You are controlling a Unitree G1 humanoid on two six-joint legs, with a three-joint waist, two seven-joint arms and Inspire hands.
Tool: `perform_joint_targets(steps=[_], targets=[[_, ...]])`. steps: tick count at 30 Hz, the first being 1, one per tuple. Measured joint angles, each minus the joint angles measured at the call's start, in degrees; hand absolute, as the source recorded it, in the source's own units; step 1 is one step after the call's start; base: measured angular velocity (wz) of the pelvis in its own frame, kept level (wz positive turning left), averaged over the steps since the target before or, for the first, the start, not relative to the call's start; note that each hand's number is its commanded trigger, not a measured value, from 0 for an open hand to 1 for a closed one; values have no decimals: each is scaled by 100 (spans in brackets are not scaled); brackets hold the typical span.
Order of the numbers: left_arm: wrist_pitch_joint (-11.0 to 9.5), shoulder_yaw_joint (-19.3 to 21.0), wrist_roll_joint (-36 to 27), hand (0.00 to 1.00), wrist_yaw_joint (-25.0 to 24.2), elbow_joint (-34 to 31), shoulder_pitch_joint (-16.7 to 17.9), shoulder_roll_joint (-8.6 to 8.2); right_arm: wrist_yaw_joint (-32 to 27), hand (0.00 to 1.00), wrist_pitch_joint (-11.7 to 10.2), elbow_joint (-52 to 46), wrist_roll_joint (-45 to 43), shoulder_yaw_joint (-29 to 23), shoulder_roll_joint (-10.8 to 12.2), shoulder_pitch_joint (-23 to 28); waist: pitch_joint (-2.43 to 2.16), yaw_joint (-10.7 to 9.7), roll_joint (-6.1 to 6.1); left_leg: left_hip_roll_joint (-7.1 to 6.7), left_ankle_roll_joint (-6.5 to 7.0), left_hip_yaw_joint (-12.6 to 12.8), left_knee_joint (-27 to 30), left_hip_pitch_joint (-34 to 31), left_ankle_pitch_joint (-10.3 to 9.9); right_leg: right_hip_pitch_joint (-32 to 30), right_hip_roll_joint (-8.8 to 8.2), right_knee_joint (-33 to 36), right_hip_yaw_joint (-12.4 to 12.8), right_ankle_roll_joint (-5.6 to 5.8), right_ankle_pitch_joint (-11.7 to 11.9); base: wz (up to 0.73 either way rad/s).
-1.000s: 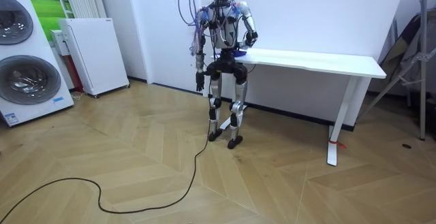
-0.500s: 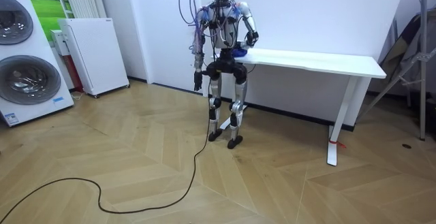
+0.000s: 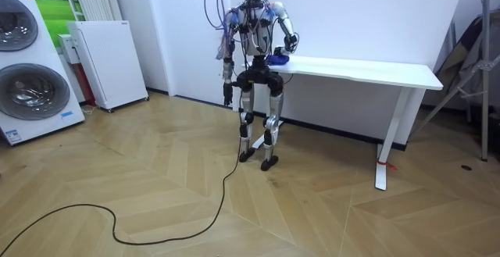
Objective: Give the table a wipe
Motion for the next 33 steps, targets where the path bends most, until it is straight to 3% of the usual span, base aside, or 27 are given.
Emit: perform_joint_targets(steps=[3,7,10,15,17,19,22,26,29,33], targets=[[129,-63,1,0,17,1,33,-114,22,100,249,79,293,19,184,-30,-30,-6,100,-5,1,-11,19,11,0,15,-4,6,-2,0,0,-3],[258,-119,5,0,120,-71,138,-241,208,100,535,395,559,41,414,-429,-15,9,187,1,-10,-23,32,28,7,27,3,5,-6,0,0,0],[370,-57,36,0,114,-267,259,-295,241,100,560,840,857,-37,465,-806,-8,15,212,-2,-14,-42,118,-32,9,6,-2,12,-20,-4,-3,7],[434,159,14,0,74,-547,586,-278,220,100,491,1451,1433,-655,460,-957,-11,-78,220,-99,20,-171,204,-25,11,97,-76,-4,-170,40,-71,22],[430,416,35,0,35,-557,705,-223,82,100,346,1933,1621,-1275,452,-957,-23,-170,208,-159,55,-266,208,3,16,166,-125,-13,-238,82,-103,27],[432,629,54,0,20,-551,819,-115,-103,100,242,2318,1884,-1691,376,-903,-68,-280,161,-201,98,-302,186,105,37,268,-181,-12,-339,128,-131,25],[428,1194,155,0,45,-499,953,13,-409,100,30,2954,2164,-2385,235,-771,-94,-362,142,-260,160,-320,98,288,10,474,-239,-20,-349,187,-166,13],[382,1585,270,0,127,-511,994,54,-800,100,-129,3655,2309,-3233,-10,-614,-136,-505,143,-316,229,-353,131,336,-26,537,-296,2,-322,250,-183,3],[362,1696,268,0,119,-505,996,75,-1065,100,-190,4027,2462,-3545,-59,-519,-181,-665,89,-318,245,-357,138,363,-36,572,-299,20,-328,263,-173,0],[313,1711,264,0,119,-507,922,64,-1155,100,-190,4238,2693,-3730,-112,-390,-194,-718,62,-317,261,-361,133,478,-52,673,-298,23,-326,268,-171,0]])
